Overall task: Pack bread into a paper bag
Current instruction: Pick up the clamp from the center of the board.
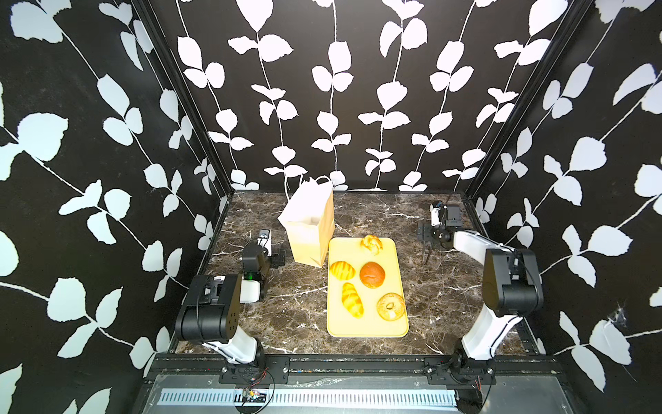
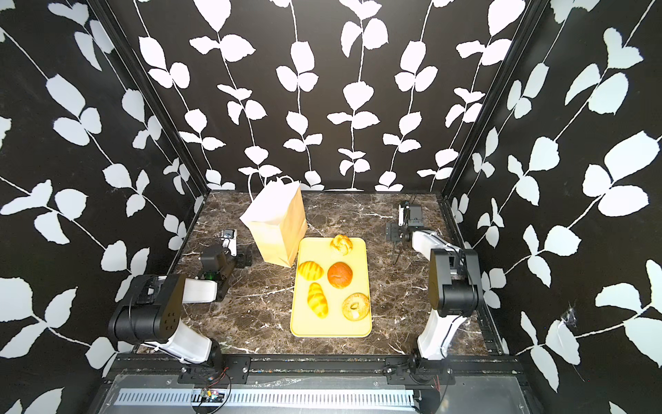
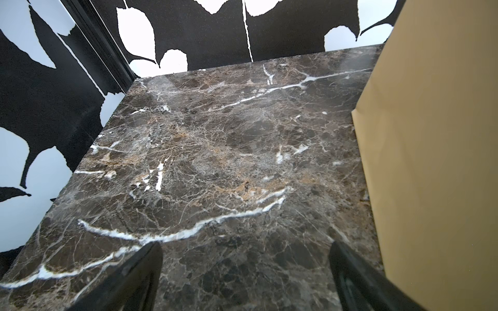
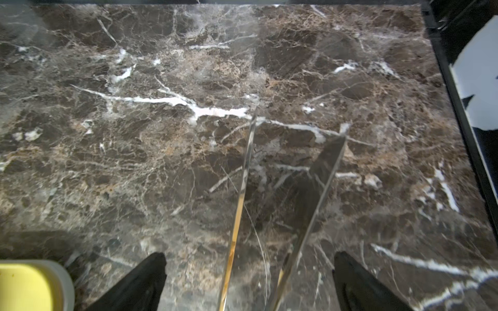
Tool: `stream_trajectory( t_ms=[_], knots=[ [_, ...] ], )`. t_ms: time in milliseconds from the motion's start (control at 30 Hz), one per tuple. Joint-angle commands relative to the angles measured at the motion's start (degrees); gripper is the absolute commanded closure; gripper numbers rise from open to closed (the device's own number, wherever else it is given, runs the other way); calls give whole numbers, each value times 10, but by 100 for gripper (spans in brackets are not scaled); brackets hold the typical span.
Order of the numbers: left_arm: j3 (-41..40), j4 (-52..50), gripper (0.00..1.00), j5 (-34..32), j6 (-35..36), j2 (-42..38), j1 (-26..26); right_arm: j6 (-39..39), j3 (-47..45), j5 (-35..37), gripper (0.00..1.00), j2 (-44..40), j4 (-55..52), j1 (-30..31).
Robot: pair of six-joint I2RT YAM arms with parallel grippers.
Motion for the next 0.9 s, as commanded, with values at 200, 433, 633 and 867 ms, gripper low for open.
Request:
stream_trajectory(
  t_ms=[200, 433, 633, 867],
  knots=[
    [6, 1, 2, -1, 3, -10, -2, 28, 71, -21, 11, 47, -112, 0],
    [6, 0, 2, -1, 3, -10, -2, 33, 93, -29, 16, 73, -147, 1],
    [6, 0, 1, -1, 3, -10, -2, 24, 112, -32, 27, 98, -175, 1],
    [6, 1, 2, -1, 3, -10, -2, 24, 89, -33, 54, 77, -161, 1]
  ],
)
